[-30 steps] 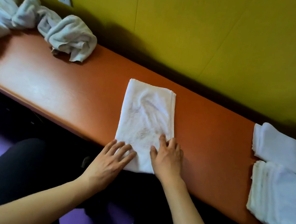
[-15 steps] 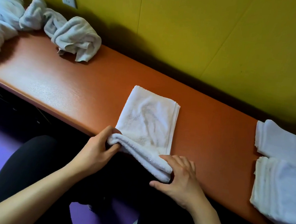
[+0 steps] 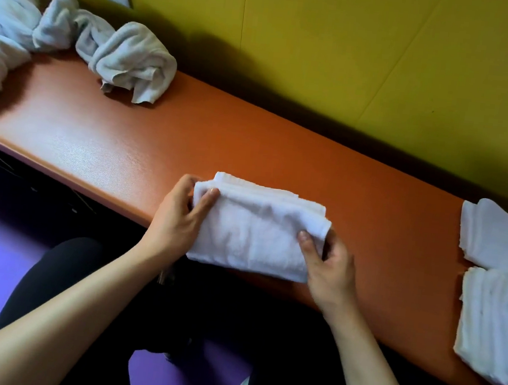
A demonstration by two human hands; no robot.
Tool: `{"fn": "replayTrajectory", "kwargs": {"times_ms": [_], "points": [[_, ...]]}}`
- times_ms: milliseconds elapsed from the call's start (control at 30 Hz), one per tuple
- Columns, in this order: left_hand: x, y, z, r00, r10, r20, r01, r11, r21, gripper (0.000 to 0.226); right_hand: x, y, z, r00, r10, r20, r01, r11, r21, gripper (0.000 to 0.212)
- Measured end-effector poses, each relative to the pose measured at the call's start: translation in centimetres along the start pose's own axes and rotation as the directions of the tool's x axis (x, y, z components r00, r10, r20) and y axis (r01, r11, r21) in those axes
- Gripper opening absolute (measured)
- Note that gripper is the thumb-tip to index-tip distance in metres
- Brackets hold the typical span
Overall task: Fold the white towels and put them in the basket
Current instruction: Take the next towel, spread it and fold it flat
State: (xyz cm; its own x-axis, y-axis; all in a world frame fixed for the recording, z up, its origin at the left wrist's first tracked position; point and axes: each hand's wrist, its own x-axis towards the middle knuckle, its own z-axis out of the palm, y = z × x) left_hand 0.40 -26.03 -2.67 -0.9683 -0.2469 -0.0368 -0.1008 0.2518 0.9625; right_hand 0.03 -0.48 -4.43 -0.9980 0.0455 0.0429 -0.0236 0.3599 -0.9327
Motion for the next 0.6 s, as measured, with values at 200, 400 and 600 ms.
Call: {"fn": "replayTrajectory", "kwargs": {"times_ms": [200,400,600], "points": [[1.7,-1.7,-0.2,0.984,0.069,0.161,-0.07,0.998,-0.001,0.094,4.8,0.6,2.4,0.983,0.094,-0.159,-0.106,0.992,-0.068,0.019],[4.0,-4.1,1.3,0.98,0.193,0.051,-0.199,0.918,0.344,0.077,7.8,1.8,4.0,0.962,0.152,-0.229,-0.205,0.951,-0.232,0.031],[3.5,-5.8,2.0,0.99,0.078,-0.122,-0.009,0.874,0.487,0.047,7.1,2.8,4.5,0.942,0.214,-0.258,-0.284,0.919,-0.274,0.036]]}}
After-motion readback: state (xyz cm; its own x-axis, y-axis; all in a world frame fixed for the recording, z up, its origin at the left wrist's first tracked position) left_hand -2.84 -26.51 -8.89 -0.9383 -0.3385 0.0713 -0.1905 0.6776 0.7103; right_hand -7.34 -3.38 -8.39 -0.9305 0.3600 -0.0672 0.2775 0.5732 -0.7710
